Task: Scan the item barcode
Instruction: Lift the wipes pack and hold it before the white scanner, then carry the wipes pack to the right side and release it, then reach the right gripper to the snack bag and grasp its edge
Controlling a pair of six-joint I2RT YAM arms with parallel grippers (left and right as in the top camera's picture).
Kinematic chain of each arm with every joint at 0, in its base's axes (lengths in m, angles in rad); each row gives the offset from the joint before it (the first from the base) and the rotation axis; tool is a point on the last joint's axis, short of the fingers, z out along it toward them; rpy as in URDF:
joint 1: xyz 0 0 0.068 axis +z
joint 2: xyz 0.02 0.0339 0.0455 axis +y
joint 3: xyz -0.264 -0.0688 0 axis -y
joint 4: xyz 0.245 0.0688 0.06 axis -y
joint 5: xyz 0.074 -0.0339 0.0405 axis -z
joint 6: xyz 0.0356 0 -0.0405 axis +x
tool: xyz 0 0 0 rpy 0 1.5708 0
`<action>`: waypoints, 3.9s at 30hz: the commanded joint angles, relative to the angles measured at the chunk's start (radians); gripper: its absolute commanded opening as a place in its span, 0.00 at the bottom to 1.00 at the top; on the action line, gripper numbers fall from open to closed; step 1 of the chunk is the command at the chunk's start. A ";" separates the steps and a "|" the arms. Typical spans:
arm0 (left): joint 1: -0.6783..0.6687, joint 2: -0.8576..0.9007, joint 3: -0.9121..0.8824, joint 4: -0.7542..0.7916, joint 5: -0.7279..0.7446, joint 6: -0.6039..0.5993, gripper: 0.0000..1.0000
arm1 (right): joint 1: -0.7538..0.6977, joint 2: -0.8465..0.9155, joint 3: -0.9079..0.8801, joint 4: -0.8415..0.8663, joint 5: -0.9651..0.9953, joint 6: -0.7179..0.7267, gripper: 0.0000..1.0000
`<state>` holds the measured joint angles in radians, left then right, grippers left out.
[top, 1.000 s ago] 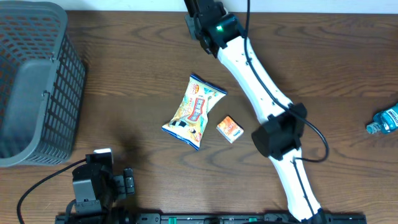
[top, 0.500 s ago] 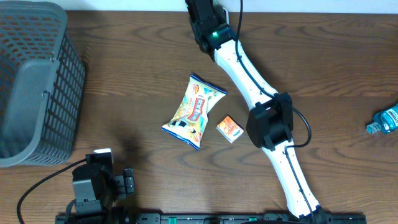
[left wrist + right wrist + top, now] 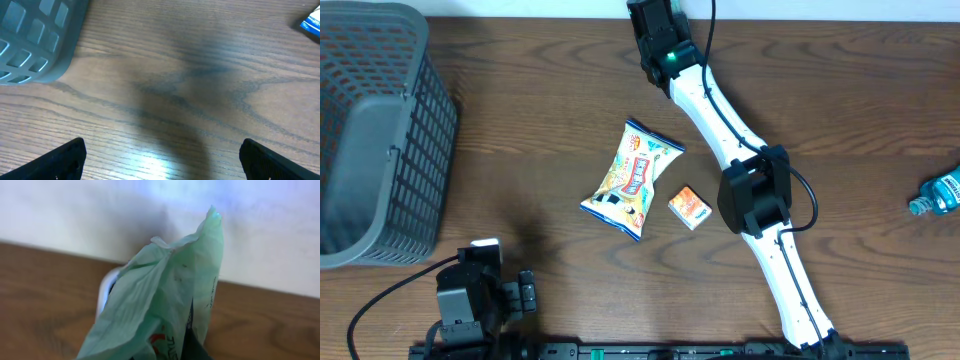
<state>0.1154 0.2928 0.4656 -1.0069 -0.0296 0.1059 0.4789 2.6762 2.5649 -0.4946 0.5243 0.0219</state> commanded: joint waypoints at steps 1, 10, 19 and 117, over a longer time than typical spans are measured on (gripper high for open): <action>-0.003 -0.001 0.000 -0.002 -0.005 0.009 0.98 | 0.000 -0.005 0.018 0.046 0.014 0.010 0.01; -0.003 -0.001 0.000 -0.002 -0.005 0.009 0.98 | -0.012 -0.128 0.021 -0.142 0.312 0.044 0.01; -0.003 -0.001 0.000 -0.002 -0.005 0.009 0.98 | -0.331 -0.223 0.020 -0.609 0.315 0.148 0.01; -0.003 -0.001 0.000 -0.002 -0.005 0.009 0.98 | 0.153 -0.562 -0.438 -0.869 -0.603 0.538 0.02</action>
<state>0.1154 0.2928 0.4656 -1.0073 -0.0292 0.1059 0.6609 2.2631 2.0876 -1.3277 0.0051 0.6880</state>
